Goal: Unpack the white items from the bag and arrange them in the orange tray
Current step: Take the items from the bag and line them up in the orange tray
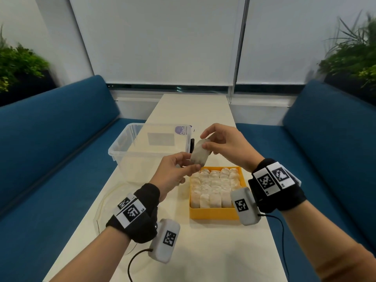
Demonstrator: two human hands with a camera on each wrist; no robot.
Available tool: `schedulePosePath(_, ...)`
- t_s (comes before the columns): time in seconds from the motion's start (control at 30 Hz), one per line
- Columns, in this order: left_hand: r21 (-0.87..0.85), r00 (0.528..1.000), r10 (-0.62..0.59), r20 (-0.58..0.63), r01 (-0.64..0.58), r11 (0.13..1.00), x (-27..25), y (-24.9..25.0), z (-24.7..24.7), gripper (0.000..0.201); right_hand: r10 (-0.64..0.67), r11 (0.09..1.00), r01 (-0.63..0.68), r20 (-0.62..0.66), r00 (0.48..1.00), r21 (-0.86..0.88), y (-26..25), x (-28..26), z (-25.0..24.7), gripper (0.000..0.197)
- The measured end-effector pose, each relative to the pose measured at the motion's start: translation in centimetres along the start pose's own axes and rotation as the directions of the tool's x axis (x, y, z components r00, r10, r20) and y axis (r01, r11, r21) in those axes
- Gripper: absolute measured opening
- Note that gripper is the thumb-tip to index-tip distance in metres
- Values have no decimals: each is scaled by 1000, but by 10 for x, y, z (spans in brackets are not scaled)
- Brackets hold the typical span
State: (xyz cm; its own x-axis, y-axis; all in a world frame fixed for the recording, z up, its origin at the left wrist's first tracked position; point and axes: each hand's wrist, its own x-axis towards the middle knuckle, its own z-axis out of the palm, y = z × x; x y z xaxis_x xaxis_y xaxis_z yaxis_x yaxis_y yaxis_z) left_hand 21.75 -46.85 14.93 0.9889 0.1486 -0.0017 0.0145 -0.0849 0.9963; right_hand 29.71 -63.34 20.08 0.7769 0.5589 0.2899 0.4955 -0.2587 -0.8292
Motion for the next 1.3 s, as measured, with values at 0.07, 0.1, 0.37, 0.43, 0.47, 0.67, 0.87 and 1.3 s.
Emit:
schedulePosePath(0.07, 6, 1000, 6, -10, -6, 1000, 1, -2, 0, 25, -18, 999, 17, -26, 999, -38, 0, 0, -1, 11)
schedulePosePath(0.1, 5, 1000, 9, -12, -9, 1000, 2, -3, 1, 25, -30, 998, 27, -43, 999, -64, 1, 0, -1, 9)
schedulePosePath(0.37, -23, 1000, 20, -9, -20, 1000, 6, -5, 7, 24, -61, 986, 59, -6, 998, -153, 5, -6, -4, 19)
schedulePosePath(0.43, -26, 1000, 22, -4, -22, 999, 7, -5, 8, 23, -57, 983, 58, 8, 998, -174, 5, -8, -5, 23)
schedulePosePath(0.47, -26, 1000, 26, -1, -26, 999, 7, -5, 9, 22, -55, 982, 56, 13, 998, -182, 6, -8, -5, 23)
schedulePosePath(0.67, -11, 1000, 13, 22, -13, 1000, 6, -8, 15, 22, -23, 989, 22, -2, 1000, -143, 16, -10, -5, 22)
schedulePosePath(0.87, 1, 997, -74, 15, 74, 997, 3, -19, 17, 20, 182, 966, -189, -53, 982, -177, 48, -14, -13, 14)
schedulePosePath(1.3, -60, 978, -204, -36, 202, 978, -5, -40, 19, 17, 563, 658, -202, 296, 772, -725, 133, -28, 17, 21)
